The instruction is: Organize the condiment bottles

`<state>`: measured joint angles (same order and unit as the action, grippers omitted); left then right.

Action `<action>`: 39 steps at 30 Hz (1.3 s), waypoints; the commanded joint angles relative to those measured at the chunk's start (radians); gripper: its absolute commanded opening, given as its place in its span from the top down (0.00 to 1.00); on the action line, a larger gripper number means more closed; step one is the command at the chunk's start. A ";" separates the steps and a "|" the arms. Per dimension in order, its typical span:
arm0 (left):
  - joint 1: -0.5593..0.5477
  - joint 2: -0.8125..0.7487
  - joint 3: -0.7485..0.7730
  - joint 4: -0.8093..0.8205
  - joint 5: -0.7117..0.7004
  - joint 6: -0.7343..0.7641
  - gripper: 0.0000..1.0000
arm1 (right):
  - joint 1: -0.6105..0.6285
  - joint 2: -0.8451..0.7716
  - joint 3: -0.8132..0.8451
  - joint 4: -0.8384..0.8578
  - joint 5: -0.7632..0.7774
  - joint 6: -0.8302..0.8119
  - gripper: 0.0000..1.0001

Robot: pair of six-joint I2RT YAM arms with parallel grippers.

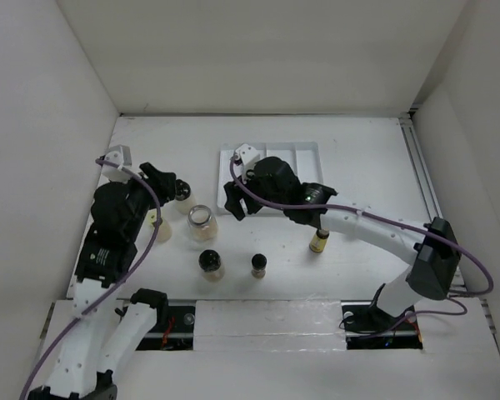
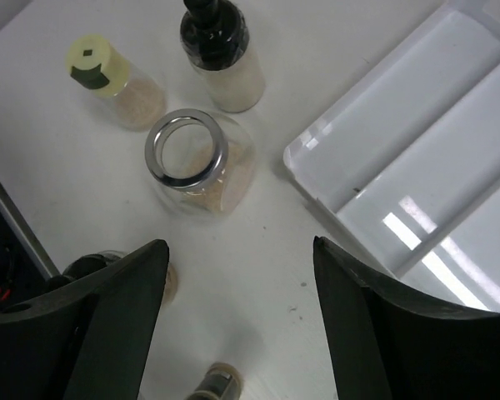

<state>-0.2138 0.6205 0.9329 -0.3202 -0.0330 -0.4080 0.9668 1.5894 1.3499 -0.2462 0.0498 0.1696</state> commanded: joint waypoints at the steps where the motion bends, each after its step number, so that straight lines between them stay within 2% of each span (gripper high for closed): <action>1: -0.005 0.105 0.021 -0.171 -0.073 0.015 0.51 | -0.042 -0.112 -0.027 0.079 -0.001 -0.013 0.24; 2: -0.006 0.117 0.030 -0.171 -0.061 0.015 0.47 | -0.051 -0.124 -0.043 0.079 -0.001 -0.013 0.23; 6: -0.006 0.311 0.085 -0.190 -0.050 0.044 0.46 | -0.089 -0.196 -0.156 0.105 0.088 0.043 0.22; 9: -0.113 0.402 0.163 -0.200 -0.172 0.015 0.46 | -0.111 -0.284 -0.277 0.130 0.108 0.100 0.22; 11: -0.234 0.482 0.223 -0.252 -0.298 -0.023 0.44 | -0.149 -0.318 -0.323 0.145 0.117 0.122 0.20; 14: -0.324 0.525 0.265 -0.321 -0.330 -0.119 0.40 | -0.186 -0.351 -0.386 0.156 0.104 0.133 0.20; 22: -0.325 0.515 0.167 -0.424 -0.242 -0.354 0.40 | -0.206 -0.463 -0.466 0.194 0.055 0.133 0.17; 28: -0.325 0.495 0.081 -0.424 -0.289 -0.466 0.36 | -0.215 -0.519 -0.502 0.214 0.010 0.142 0.10; 32: -0.325 0.504 0.070 -0.448 -0.263 -0.488 0.28 | -0.215 -0.519 -0.502 0.214 -0.031 0.142 0.09; 39: -0.325 0.594 0.057 -0.438 -0.277 -0.488 0.24 | -0.206 -0.528 -0.512 0.232 -0.068 0.142 0.08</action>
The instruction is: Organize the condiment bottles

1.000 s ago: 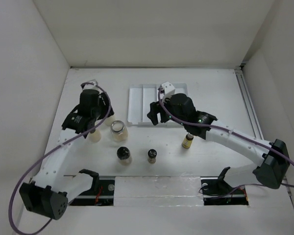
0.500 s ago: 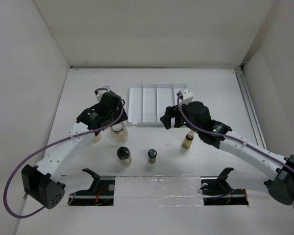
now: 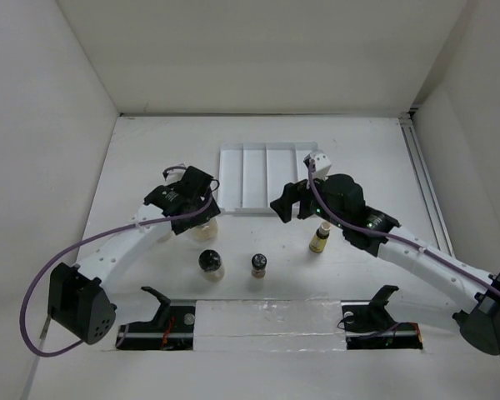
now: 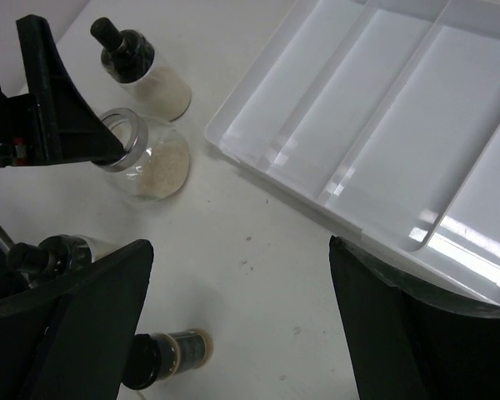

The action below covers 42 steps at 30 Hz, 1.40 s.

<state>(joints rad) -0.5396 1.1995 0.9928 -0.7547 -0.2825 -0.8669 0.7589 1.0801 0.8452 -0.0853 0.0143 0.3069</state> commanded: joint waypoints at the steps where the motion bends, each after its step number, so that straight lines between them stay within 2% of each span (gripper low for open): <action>1: 0.001 0.028 -0.003 -0.003 -0.027 -0.029 0.24 | 0.002 -0.019 -0.008 0.071 -0.042 0.005 0.08; 6: -0.008 0.103 0.041 0.006 -0.061 -0.020 0.24 | 0.025 -0.019 -0.008 0.081 -0.042 0.005 0.07; 22: -0.008 0.186 0.086 0.037 -0.184 0.042 0.24 | 0.071 0.004 0.002 0.090 -0.042 -0.014 0.07; 30: -0.008 0.186 0.044 0.066 -0.175 0.051 0.32 | 0.071 0.014 0.002 0.090 -0.033 -0.014 0.07; 42: -0.008 0.153 0.004 0.104 -0.133 0.042 0.31 | 0.071 -0.006 -0.008 0.090 0.007 -0.014 0.07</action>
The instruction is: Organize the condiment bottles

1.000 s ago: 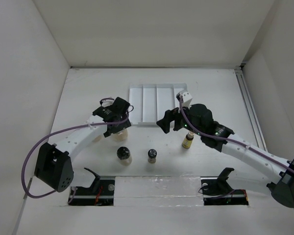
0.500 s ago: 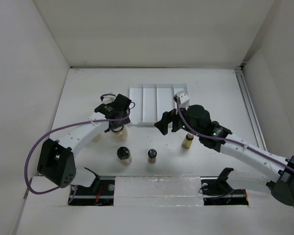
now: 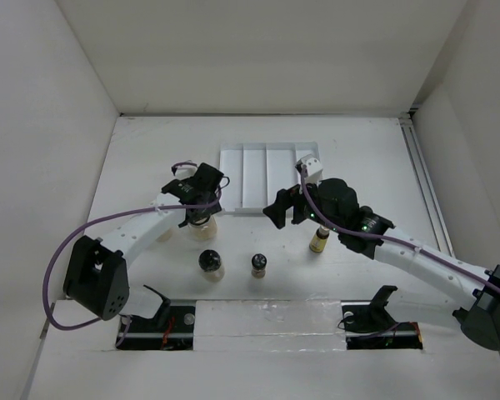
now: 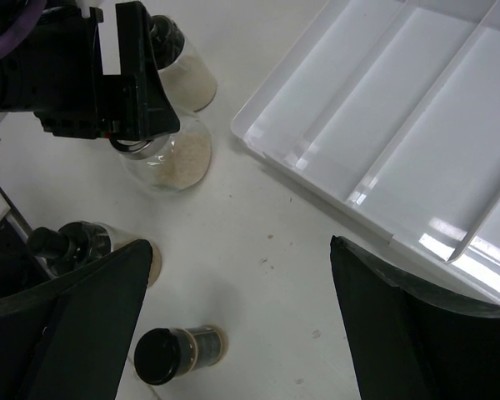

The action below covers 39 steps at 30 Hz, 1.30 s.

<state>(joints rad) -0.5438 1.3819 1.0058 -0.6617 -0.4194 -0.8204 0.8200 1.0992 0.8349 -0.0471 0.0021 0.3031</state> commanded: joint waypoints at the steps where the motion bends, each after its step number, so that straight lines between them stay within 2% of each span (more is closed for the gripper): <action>1: -0.004 -0.029 -0.009 0.011 0.004 -0.005 0.32 | 0.010 -0.025 0.003 0.052 0.019 -0.010 0.07; 3: -0.004 -0.029 -0.009 0.001 -0.005 -0.005 0.38 | 0.010 -0.035 0.003 0.052 0.019 -0.010 0.07; 11: -0.004 -0.125 0.071 -0.068 -0.005 0.018 0.44 | 0.010 -0.035 0.003 0.052 0.029 -0.010 0.07; 16: -0.031 -0.112 0.232 -0.128 -0.019 0.069 0.48 | 0.010 -0.025 0.003 0.052 0.029 -0.010 0.07; 21: -0.085 -0.024 0.355 -0.148 -0.030 0.112 0.48 | 0.010 -0.025 0.003 0.052 0.029 -0.010 0.07; 26: -0.085 0.066 0.453 -0.023 -0.021 0.234 0.48 | -0.009 -0.045 -0.007 0.052 0.038 -0.010 0.07; 27: -0.085 0.115 0.465 0.046 0.010 0.268 0.48 | -0.009 -0.054 -0.016 0.052 0.038 -0.010 0.07; 28: -0.085 0.150 0.490 0.047 0.010 0.333 0.47 | -0.019 -0.055 -0.016 0.061 0.038 -0.010 0.07; 31: -0.085 0.267 0.586 0.124 0.016 0.389 0.47 | -0.041 -0.076 -0.025 0.070 0.047 -0.001 0.07; 39: -0.067 0.512 0.852 0.208 0.088 0.468 0.47 | -0.117 -0.151 -0.078 0.081 0.088 0.044 0.07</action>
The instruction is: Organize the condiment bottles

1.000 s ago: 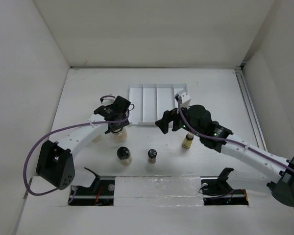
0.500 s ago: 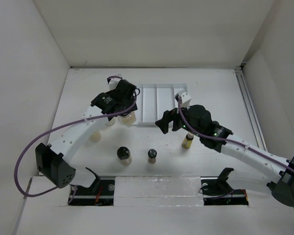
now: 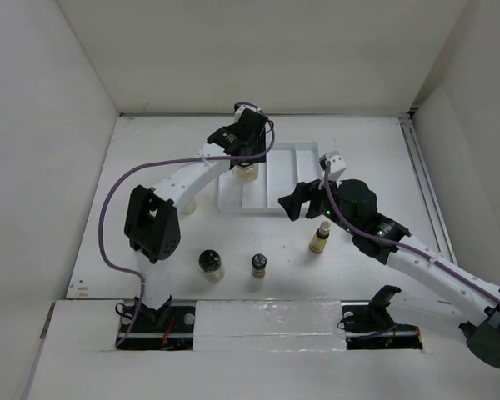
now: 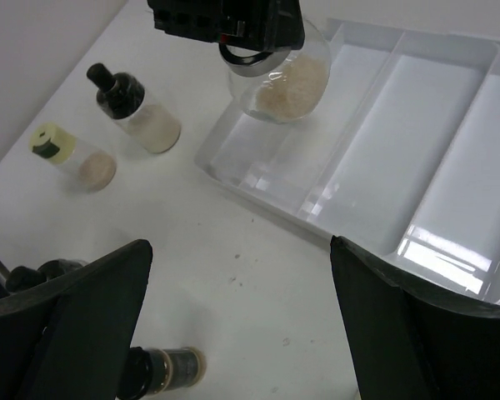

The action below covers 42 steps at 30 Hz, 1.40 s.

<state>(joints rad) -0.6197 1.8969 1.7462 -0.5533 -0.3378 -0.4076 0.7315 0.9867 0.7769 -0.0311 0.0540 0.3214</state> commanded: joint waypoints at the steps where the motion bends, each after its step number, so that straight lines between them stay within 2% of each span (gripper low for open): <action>1: 0.009 0.049 0.174 0.099 0.016 0.065 0.47 | -0.049 -0.063 -0.036 0.074 0.046 0.036 0.07; 12: 0.006 0.244 0.429 0.121 0.134 0.099 0.47 | -0.178 -0.200 -0.116 0.102 0.060 0.090 0.06; 16: -0.014 0.315 0.521 0.113 0.149 0.047 0.47 | -0.205 -0.197 -0.125 0.111 0.002 0.099 0.06; 19: -0.014 0.353 0.572 0.093 0.149 -0.057 0.47 | -0.215 -0.172 -0.125 0.111 -0.008 0.099 0.06; 23: -0.064 0.378 0.591 0.093 0.056 -0.128 0.47 | -0.215 -0.163 -0.116 0.111 -0.008 0.099 0.06; 26: -0.103 0.425 0.672 0.063 -0.009 -0.154 0.46 | -0.215 -0.163 -0.116 0.111 -0.008 0.099 0.06; 38: -0.103 0.455 0.622 0.072 -0.124 -0.197 0.46 | -0.215 -0.183 -0.116 0.111 0.001 0.099 0.06; 42: -0.103 0.406 0.578 0.082 -0.145 -0.188 0.46 | -0.215 -0.183 -0.116 0.111 0.001 0.099 0.06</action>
<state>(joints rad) -0.7254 2.3924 2.3367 -0.5385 -0.4229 -0.5850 0.5236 0.8177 0.6563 0.0174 0.0563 0.4156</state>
